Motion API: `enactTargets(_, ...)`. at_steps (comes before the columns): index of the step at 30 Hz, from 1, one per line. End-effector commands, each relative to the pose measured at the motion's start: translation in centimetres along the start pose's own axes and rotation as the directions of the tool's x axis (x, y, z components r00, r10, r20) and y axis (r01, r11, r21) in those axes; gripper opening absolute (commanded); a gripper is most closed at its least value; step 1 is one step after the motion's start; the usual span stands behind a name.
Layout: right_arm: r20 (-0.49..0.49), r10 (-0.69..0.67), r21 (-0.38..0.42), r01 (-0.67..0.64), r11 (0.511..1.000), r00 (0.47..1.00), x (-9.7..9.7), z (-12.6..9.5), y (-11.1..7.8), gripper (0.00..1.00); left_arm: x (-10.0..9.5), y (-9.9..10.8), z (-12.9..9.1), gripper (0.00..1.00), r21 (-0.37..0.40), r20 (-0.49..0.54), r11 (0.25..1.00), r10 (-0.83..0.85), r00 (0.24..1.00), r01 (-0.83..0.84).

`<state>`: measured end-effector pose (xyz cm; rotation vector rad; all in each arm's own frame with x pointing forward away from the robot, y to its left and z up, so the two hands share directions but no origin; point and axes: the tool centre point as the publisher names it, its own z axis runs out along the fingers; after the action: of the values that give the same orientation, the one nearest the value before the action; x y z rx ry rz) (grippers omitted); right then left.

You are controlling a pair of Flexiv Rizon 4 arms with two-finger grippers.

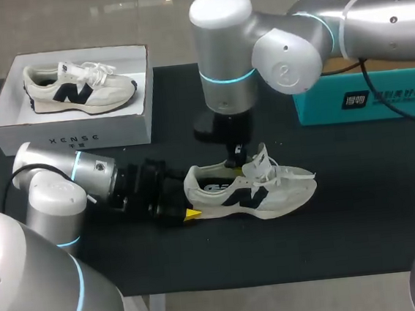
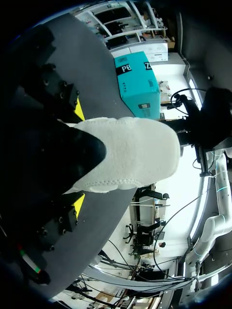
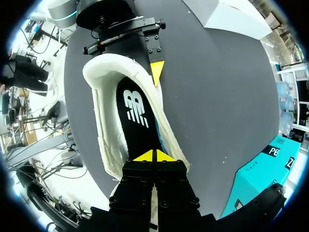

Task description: Take the shoe out of the shoebox, open the shoe tongue, remove and reinsert the insole, then place the shoe into the shoebox

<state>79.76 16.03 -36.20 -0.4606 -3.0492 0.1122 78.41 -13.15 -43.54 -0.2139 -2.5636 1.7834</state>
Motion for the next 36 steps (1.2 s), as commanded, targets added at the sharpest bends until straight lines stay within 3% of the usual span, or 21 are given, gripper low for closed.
enactTargets(1,0.003,0.006,0.018,-0.006,1.0,1.0,0.3,1.1,0.7,0.0,0.2,0.3,0.4,0.0,-0.001,0.002,1.0,0.001,1.0,-0.001)
enactTargets(14,-0.002,0.009,-0.003,-0.009,1.0,1.0,0.4,2.8,1.2,0.0,0.2,0.3,0.4,0.0,-0.001,0.002,1.0,0.001,1.0,-0.001)
enactTargets(16,-0.004,0.008,-0.004,-0.008,1.0,1.0,0.4,2.9,1.1,0.1,0.2,0.3,0.4,0.0,-0.001,0.002,1.0,0.001,1.0,-0.001)
enactTargets(18,-0.006,0.008,-0.006,-0.008,1.0,1.0,0.3,2.9,1.1,0.32,0.2,0.3,0.4,0.0,-0.001,0.002,1.0,0.001,1.0,-0.001)
enactTargets(19,-0.007,0.007,-0.005,-0.007,1.0,1.0,0.3,2.9,1.1,0.34,0.2,0.3,0.4,0.0,-0.001,0.002,1.0,0.001,1.0,-0.001)
enactTargets(30,-0.008,0.008,0.0,-0.008,1.0,1.0,0.3,3.2,0.8,0.36,0.2,0.3,0.4,0.0,-0.001,0.002,1.0,0.001,1.0,-0.001)
enactTargets(36,-0.022,0.002,0.006,-0.001,1.0,1.0,0.1,4.9,1.4,0.39,0.2,0.3,0.4,0.0,-0.001,0.002,1.0,0.001,1.0,-0.001)
